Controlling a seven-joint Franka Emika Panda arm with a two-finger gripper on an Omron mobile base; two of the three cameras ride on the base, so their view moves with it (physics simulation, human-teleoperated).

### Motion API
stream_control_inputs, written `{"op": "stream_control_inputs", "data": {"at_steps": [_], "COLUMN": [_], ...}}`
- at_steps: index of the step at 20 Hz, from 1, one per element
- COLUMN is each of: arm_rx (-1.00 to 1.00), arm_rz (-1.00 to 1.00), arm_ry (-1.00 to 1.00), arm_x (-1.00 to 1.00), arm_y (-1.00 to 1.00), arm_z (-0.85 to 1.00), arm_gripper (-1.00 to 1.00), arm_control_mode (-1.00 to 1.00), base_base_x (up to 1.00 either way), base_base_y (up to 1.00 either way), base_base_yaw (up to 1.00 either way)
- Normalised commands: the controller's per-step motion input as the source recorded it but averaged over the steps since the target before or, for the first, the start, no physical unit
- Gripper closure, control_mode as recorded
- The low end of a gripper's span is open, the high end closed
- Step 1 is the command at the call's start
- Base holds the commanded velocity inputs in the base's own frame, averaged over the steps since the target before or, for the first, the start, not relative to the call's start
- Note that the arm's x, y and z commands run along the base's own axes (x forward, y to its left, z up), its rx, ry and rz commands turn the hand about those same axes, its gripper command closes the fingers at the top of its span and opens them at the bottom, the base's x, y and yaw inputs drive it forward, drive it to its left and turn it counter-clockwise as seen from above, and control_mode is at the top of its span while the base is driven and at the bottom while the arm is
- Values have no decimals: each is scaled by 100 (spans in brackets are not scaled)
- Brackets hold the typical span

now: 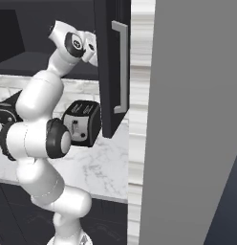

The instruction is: Retrieve the tupperware and aluminum foil from the cabinet and place them on the dining counter near the plate with tomato and fish to prepare for storing leftovers.

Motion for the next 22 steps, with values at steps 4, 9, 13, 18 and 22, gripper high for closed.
{"op": "stream_control_inputs", "data": {"at_steps": [4,9,13,18,22], "arm_rx": [-12,-15,-10,-7,-6], "arm_rz": [6,14,9,12,13], "arm_ry": [-6,-1,1,18,29], "arm_x": [-88,-100,-100,-100,-100], "arm_y": [58,57,27,16,9], "arm_z": [-8,-4,9,5,29], "arm_gripper": [100,100,100,100,100], "arm_control_mode": [-100,-100,-100,-100,-100], "base_base_x": [0,0,0,0,0], "base_base_y": [0,0,0,0,0], "base_base_yaw": [0,0,0,0,0]}}
